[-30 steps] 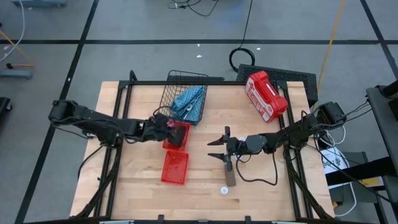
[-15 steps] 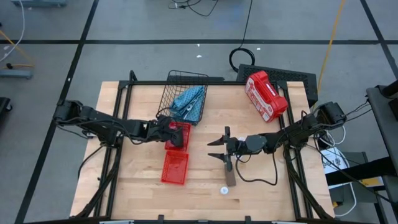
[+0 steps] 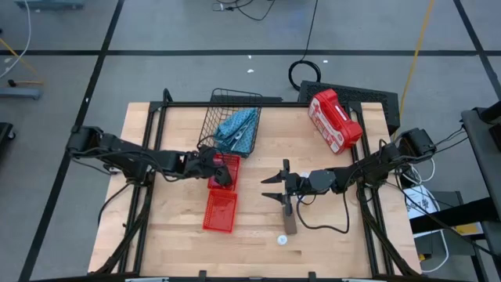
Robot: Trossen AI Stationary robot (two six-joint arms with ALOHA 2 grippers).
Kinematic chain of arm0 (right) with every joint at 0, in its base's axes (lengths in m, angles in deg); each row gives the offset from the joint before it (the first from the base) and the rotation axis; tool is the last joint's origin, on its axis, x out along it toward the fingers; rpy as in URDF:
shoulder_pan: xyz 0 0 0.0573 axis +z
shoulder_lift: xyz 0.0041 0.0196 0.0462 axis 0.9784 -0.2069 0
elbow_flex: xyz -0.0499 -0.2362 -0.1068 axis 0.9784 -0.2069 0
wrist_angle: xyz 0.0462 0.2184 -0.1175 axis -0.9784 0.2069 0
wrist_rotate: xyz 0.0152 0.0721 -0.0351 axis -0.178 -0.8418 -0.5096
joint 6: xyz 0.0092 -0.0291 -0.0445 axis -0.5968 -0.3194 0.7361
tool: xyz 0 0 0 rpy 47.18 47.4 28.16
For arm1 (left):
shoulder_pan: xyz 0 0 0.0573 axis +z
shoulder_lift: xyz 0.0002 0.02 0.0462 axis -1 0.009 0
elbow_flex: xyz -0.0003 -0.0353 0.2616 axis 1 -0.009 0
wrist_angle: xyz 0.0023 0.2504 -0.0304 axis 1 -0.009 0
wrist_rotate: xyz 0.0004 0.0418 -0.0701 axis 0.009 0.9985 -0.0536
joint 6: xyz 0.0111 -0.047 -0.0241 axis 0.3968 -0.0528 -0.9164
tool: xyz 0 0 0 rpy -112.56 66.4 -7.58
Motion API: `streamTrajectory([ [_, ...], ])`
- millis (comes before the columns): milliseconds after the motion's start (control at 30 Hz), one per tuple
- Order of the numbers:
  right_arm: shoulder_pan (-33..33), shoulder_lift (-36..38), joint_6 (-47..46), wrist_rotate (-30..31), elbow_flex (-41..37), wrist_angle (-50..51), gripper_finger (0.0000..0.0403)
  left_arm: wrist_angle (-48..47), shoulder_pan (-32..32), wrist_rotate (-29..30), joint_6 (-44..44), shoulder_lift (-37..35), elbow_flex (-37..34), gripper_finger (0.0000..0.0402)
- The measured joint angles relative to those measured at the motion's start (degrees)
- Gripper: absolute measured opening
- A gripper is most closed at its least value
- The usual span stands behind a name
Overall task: Pick & place medical supplies in basket/bin
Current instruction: Put the pink bandage into the top red bin
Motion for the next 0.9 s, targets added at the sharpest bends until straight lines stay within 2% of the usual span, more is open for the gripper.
streamTrajectory([
  [367, 0.0, 0.0, 0.0, 0.0, 0.0, 0.0, 0.0174, 2.2, 0.0, -0.1, 1.1, -5.2, 0.1, 0.0313],
  [567, 0.0, 0.0, 0.0, 0.0, 0.0, 0.0, 0.0174, 7.3, 0.0, -5.7, 1.4, -4.7, 0.1, 0.0309],
  [900, 0.0, 0.0, 0.0, 0.0, 0.0, 0.0, 0.0169, 9.2, -0.3, -11.2, 4.9, -5.2, 0.1, 0.0301],
])
